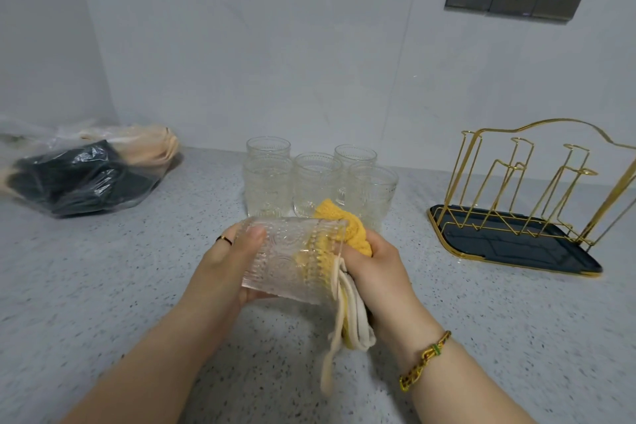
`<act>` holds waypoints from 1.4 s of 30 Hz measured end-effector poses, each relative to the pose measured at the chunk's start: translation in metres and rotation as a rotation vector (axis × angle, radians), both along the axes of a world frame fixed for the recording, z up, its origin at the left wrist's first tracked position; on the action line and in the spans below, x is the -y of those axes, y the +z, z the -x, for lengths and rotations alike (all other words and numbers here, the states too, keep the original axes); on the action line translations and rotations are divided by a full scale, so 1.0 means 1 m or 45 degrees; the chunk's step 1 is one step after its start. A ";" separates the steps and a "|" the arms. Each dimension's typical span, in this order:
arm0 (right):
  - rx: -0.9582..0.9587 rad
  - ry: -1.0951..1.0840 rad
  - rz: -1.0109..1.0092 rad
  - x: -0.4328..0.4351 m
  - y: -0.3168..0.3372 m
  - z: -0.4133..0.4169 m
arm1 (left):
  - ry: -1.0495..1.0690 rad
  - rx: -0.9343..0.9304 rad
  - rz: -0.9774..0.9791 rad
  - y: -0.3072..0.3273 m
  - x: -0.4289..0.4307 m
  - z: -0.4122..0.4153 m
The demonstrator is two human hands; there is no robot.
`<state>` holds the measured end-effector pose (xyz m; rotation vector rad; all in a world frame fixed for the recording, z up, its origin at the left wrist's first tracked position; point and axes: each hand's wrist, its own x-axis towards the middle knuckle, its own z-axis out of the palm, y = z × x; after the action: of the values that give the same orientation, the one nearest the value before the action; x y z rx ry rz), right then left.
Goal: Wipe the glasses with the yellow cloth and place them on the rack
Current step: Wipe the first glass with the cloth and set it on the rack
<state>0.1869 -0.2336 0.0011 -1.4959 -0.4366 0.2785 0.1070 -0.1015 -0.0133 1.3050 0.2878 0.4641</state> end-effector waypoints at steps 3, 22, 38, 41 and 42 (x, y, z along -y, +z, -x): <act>-0.014 -0.032 -0.031 -0.002 -0.003 0.002 | 0.064 -0.048 0.107 0.002 0.003 -0.002; -0.617 0.003 -0.423 0.007 0.004 -0.016 | 0.209 0.088 0.231 0.006 -0.005 0.005; -0.216 -0.485 -0.194 0.127 0.013 -0.071 | 0.236 0.047 -0.095 0.019 0.016 -0.023; -0.177 -0.494 -0.162 0.146 0.016 -0.079 | 0.246 0.086 -0.258 0.043 0.034 -0.049; -0.155 -0.491 -0.131 0.150 0.018 -0.081 | 0.252 0.094 -0.321 0.052 0.040 -0.060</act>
<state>0.2677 -0.3836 0.0187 -1.4207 -0.0593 0.0401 0.1666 -0.1413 0.0390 1.5072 0.3051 0.7334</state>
